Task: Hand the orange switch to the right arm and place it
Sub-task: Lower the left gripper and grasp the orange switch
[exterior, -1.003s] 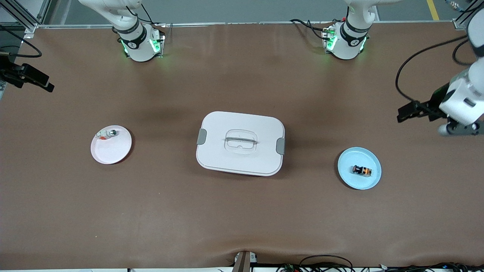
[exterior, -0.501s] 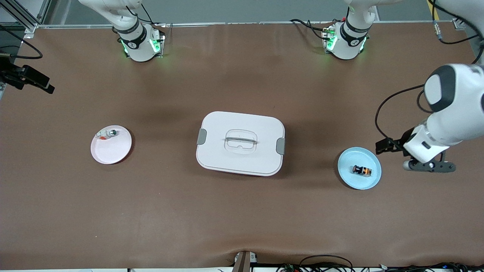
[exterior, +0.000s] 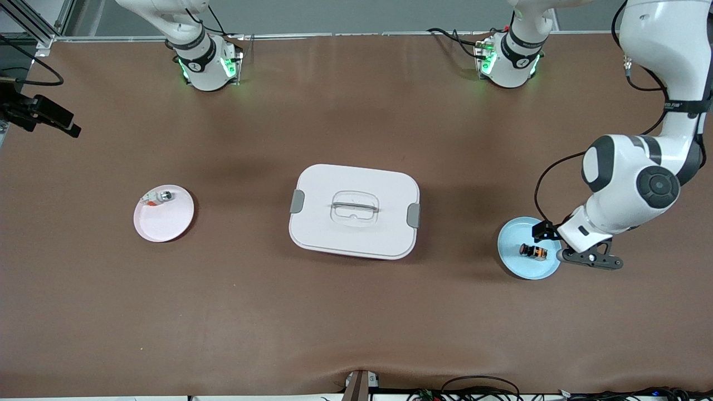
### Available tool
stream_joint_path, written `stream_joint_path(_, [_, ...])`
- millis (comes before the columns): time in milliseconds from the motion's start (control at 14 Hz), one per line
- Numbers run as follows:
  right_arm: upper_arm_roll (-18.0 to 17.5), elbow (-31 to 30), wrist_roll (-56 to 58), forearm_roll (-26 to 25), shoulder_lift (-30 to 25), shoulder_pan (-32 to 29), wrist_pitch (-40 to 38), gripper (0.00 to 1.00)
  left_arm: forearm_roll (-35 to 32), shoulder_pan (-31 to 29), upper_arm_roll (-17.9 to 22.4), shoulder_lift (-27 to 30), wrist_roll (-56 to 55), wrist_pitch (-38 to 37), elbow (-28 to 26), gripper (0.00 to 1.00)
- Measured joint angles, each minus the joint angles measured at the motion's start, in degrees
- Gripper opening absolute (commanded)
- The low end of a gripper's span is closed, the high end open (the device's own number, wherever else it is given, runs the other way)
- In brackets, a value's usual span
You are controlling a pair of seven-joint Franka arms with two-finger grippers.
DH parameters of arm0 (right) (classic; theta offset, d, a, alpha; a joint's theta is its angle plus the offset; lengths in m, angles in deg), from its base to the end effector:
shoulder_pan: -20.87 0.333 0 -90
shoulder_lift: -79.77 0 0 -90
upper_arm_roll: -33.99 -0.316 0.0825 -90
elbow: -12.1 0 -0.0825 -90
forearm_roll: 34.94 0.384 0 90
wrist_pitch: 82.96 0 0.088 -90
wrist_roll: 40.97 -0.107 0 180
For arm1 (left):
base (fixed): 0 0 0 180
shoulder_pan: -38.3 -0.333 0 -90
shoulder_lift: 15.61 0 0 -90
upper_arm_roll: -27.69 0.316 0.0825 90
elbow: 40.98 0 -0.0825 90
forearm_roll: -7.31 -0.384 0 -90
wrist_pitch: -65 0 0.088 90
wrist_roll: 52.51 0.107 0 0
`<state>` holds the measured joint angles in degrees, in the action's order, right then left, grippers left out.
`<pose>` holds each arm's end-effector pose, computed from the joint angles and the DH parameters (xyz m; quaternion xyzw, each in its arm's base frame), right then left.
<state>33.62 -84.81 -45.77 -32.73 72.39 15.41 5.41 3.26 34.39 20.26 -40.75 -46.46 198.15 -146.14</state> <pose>0.5087 -0.0409 0.6339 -0.9961 0.0859 0.0101 0.0189 0.6477 -0.0326 0.2982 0.9946 -0.1000 0.0271 0.0003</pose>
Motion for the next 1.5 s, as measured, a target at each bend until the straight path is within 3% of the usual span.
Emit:
stream_joint_path(430, [0.0,-0.1,0.0,0.0,0.0,0.0,0.2,1.00,-0.3,0.0,0.0,-6.4,0.5,6.8,0.0,1.00])
stream_joint_path(1504, [-0.7,-0.2,0.2,-1.3,0.0,0.0,0.2,1.00,-0.3,-0.3,0.2,-10.2,7.6,9.4,0.1,1.00])
